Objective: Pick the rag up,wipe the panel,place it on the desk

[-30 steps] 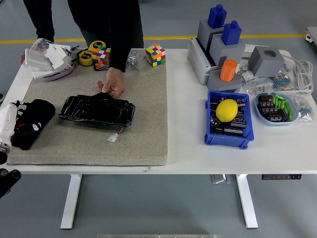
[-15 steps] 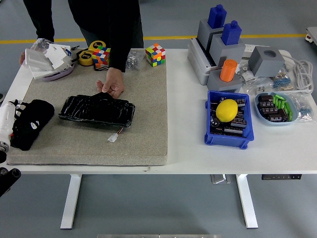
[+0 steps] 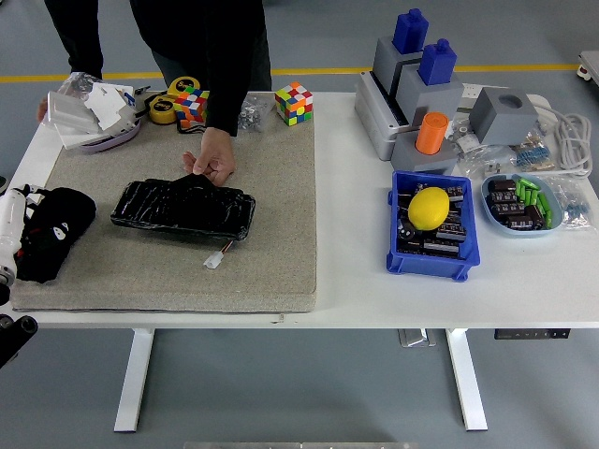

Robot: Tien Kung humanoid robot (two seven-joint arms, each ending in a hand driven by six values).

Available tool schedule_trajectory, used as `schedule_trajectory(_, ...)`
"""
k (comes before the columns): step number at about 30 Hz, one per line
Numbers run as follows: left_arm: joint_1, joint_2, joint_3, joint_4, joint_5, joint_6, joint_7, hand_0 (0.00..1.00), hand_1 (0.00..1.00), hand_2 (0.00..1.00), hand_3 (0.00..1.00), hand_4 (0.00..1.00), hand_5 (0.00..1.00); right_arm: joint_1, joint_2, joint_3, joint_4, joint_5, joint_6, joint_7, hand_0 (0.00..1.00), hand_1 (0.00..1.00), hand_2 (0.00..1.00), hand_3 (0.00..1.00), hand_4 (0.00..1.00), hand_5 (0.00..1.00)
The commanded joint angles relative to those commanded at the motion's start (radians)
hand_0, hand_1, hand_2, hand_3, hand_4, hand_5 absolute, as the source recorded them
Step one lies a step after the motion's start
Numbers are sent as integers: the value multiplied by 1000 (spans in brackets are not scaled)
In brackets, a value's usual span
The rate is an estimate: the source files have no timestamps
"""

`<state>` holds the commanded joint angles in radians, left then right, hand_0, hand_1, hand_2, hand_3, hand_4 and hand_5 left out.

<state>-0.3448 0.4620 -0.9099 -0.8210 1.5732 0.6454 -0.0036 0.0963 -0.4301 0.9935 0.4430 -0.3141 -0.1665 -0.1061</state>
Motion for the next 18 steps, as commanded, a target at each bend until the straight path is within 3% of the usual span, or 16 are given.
schedule_trajectory(9, 4, 6, -21, -14, 7, 0, -4, 182, 135, 361, 634, 564, 15, 3, 0, 2, 0, -1, -1, 1, 712, 618, 673, 606, 998, 593)
schedule_trajectory(18, 3, 23, -62, -98, 50, -1, 13, 178, 120, 353, 629, 554, 5, 6, -1, 2, -1, -1, -1, 1, 714, 617, 673, 607, 998, 593)
